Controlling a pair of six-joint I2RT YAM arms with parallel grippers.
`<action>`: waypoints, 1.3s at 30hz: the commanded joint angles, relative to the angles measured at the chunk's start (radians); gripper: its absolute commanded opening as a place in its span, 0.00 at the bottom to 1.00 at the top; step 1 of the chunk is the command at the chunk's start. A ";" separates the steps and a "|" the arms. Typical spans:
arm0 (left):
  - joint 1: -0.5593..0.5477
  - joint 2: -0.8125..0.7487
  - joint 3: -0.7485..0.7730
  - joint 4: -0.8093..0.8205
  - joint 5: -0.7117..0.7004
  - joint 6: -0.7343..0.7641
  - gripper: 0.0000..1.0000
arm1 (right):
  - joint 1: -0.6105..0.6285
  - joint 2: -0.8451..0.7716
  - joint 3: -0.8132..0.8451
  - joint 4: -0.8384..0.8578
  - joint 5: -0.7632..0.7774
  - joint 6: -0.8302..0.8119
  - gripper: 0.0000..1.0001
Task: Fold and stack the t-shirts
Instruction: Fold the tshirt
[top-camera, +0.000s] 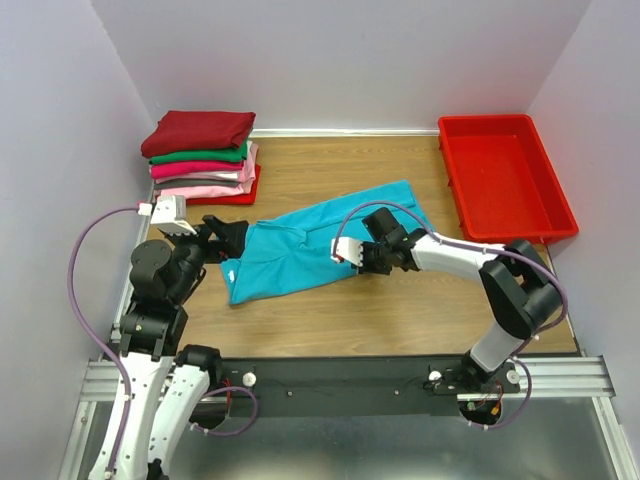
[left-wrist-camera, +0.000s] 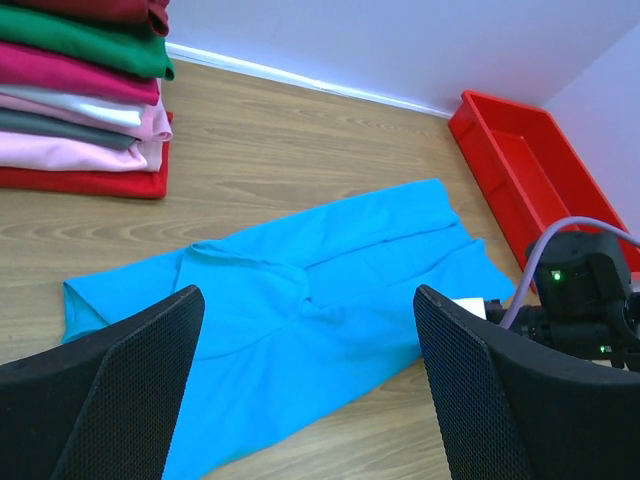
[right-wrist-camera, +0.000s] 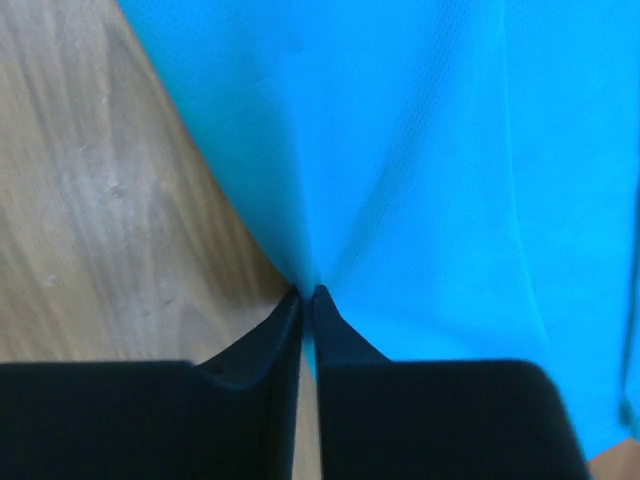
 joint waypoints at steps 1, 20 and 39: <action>-0.004 -0.022 -0.019 -0.019 0.030 0.018 0.93 | 0.009 -0.062 -0.092 -0.005 -0.010 0.017 0.10; -0.004 -0.011 -0.034 0.058 0.084 0.079 0.93 | 0.006 0.020 0.311 -0.343 -0.427 0.243 0.77; -0.004 -0.105 -0.083 0.122 0.170 0.093 0.93 | 0.003 0.776 1.133 -0.291 -0.563 0.674 0.88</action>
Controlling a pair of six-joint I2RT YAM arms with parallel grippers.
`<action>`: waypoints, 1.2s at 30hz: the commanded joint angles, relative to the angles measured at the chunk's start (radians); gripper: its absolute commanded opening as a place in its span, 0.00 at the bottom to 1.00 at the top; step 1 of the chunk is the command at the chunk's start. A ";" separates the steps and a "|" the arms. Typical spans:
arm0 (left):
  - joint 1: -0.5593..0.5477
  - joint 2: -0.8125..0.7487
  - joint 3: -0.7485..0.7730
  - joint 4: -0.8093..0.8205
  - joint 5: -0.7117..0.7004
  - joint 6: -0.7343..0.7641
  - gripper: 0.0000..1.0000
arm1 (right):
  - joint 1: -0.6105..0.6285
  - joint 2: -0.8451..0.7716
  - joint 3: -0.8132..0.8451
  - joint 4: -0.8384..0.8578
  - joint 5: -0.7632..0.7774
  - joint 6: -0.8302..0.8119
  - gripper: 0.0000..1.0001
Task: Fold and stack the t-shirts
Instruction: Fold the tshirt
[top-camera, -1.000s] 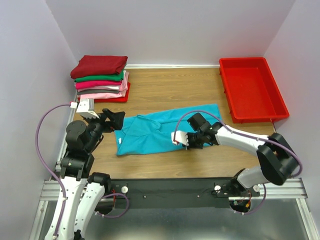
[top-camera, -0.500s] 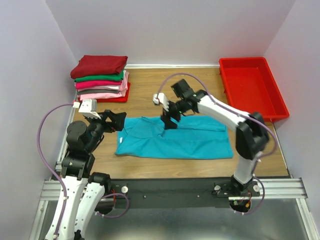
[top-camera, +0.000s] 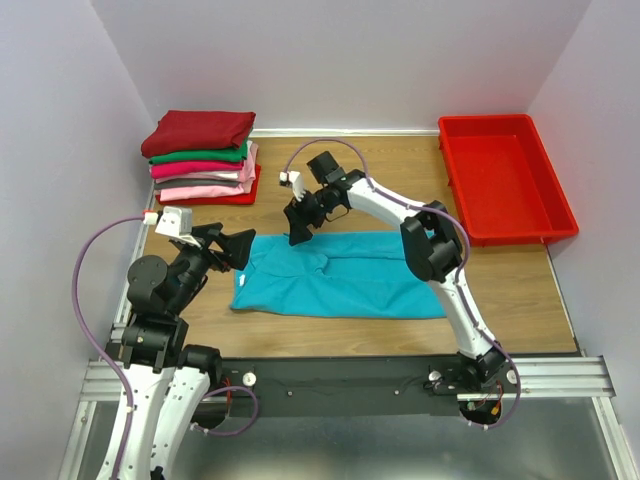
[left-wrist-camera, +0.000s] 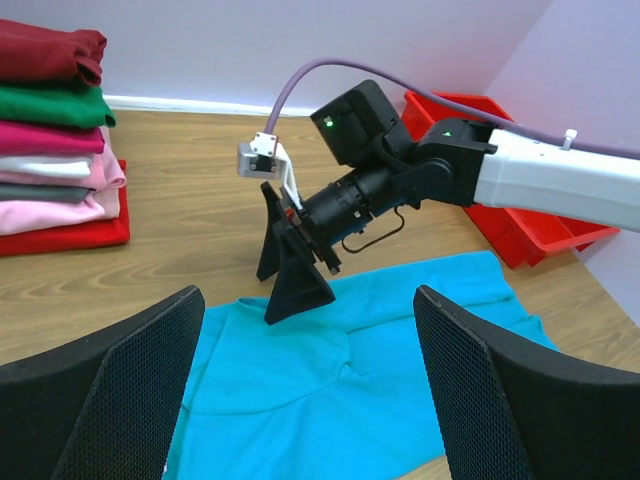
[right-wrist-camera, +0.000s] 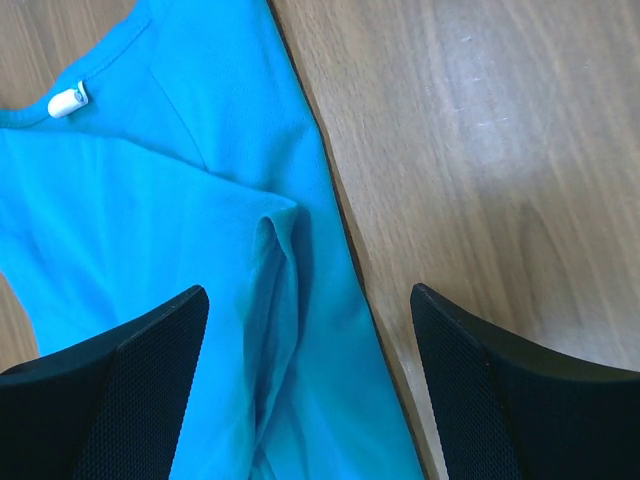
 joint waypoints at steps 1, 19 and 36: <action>-0.004 -0.010 -0.010 0.026 0.038 0.017 0.93 | 0.007 0.042 0.039 -0.012 -0.046 0.056 0.88; -0.004 -0.006 -0.013 0.027 0.035 0.017 0.93 | -0.028 0.141 0.085 -0.017 -0.060 0.170 0.19; -0.004 0.009 -0.015 0.032 0.038 0.014 0.93 | -0.410 0.035 0.011 0.115 0.262 0.459 0.00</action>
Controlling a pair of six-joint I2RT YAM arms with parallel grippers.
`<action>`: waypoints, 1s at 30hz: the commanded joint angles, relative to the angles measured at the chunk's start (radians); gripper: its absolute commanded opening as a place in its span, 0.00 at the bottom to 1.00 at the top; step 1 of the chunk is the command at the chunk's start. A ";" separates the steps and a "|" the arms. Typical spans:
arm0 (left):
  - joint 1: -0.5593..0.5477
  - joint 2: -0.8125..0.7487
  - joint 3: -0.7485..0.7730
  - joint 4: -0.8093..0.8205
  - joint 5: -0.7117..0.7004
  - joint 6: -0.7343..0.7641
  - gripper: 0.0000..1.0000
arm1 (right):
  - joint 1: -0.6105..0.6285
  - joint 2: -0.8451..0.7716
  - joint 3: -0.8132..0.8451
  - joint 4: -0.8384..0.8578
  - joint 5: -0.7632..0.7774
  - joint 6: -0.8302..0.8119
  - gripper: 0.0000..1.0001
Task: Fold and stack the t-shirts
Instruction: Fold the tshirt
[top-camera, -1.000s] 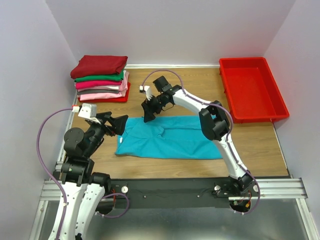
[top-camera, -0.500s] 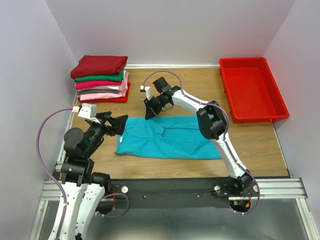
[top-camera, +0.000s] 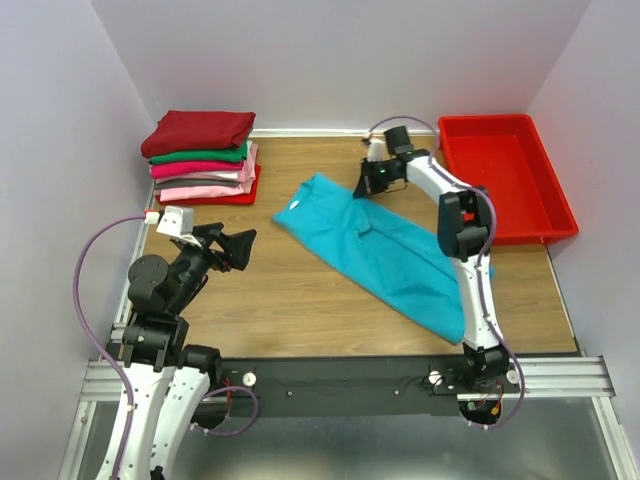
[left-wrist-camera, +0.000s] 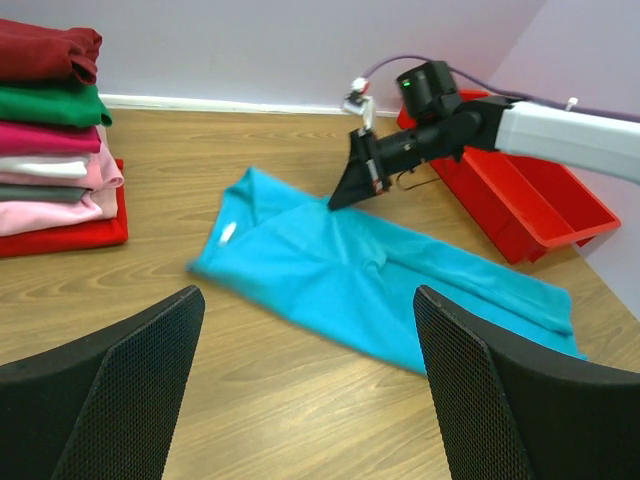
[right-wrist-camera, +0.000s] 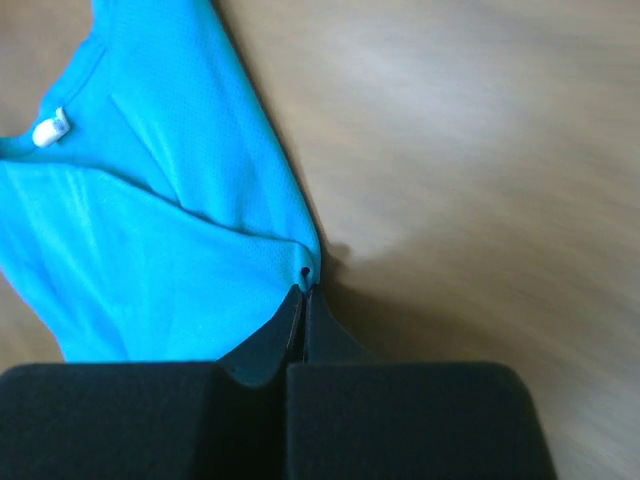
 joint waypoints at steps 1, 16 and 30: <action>-0.004 0.009 -0.013 0.028 0.030 0.006 0.93 | -0.072 -0.032 -0.004 0.079 0.264 0.173 0.01; -0.151 0.808 -0.040 0.433 -0.084 -0.362 0.82 | -0.092 -0.448 -0.151 0.079 0.049 -0.368 1.00; -0.191 1.509 0.471 0.344 -0.267 -0.486 0.80 | -0.091 -0.934 -0.858 0.083 -0.155 -0.497 1.00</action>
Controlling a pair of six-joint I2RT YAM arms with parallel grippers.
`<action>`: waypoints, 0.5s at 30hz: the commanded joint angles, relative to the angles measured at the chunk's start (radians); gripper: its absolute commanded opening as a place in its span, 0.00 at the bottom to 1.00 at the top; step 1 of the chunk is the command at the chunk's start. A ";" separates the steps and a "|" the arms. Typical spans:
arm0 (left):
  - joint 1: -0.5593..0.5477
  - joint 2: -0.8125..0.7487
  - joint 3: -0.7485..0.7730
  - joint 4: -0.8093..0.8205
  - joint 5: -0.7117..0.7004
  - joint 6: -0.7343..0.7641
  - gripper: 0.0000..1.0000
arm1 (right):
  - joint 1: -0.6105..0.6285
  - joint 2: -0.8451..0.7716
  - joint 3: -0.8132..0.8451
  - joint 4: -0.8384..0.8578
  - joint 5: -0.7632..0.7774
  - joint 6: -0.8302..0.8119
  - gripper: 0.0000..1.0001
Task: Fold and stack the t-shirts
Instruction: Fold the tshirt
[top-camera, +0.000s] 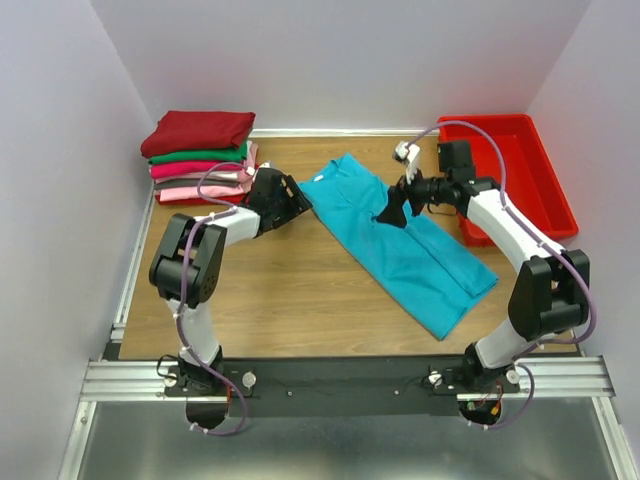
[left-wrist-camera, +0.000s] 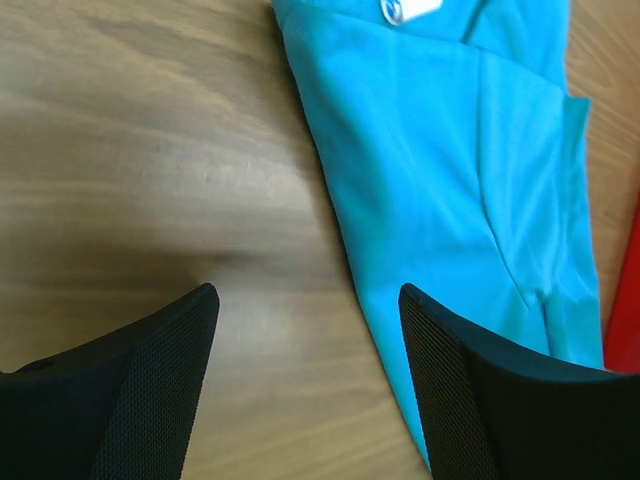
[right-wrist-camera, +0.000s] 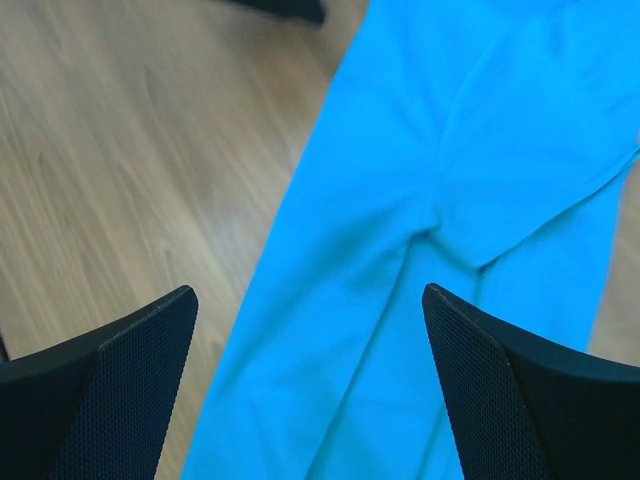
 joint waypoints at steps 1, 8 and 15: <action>-0.003 0.098 0.134 -0.024 -0.068 -0.024 0.80 | -0.003 -0.056 -0.104 -0.014 -0.030 -0.046 1.00; -0.001 0.237 0.317 -0.156 -0.117 -0.027 0.72 | -0.014 -0.079 -0.142 -0.013 -0.055 -0.046 1.00; 0.006 0.278 0.343 -0.257 -0.163 -0.041 0.64 | -0.040 -0.084 -0.142 -0.010 -0.066 -0.043 1.00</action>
